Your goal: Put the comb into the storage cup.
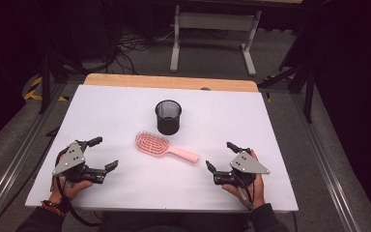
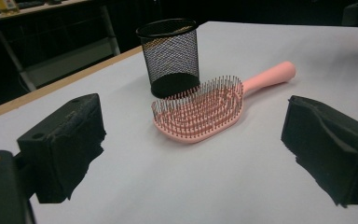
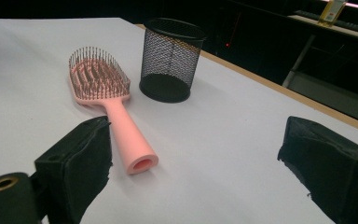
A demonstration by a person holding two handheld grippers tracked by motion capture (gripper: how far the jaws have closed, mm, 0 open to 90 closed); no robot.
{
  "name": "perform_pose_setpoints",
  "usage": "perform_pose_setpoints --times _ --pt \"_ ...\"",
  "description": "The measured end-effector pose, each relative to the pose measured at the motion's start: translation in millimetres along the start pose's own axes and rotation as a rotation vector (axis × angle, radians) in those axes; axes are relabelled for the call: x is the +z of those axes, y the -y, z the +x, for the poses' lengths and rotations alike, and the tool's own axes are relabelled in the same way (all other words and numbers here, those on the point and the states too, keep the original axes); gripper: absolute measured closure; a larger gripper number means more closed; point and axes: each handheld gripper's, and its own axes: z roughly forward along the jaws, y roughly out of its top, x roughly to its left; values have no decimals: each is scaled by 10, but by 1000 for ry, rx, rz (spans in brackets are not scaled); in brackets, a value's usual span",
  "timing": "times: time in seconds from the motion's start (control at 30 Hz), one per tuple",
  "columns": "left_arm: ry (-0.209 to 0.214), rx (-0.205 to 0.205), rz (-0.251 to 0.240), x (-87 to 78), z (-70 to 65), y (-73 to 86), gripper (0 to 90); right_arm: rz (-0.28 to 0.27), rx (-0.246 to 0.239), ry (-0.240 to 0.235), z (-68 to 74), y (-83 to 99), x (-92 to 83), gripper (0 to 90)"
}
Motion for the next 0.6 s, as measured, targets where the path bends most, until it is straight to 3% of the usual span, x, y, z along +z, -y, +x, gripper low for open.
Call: perform_pose_setpoints --times 0.4,0.47,0.6 --pt "16 -11 33 21 -4 79 55 72 13 -53 -48 -80 177 76" --pt "17 -16 33 19 -3 80 55 80 25 -89 -63 -131 223 89" --pt "14 -14 37 21 6 82 53 139 4 -148 -60 -256 331 90"
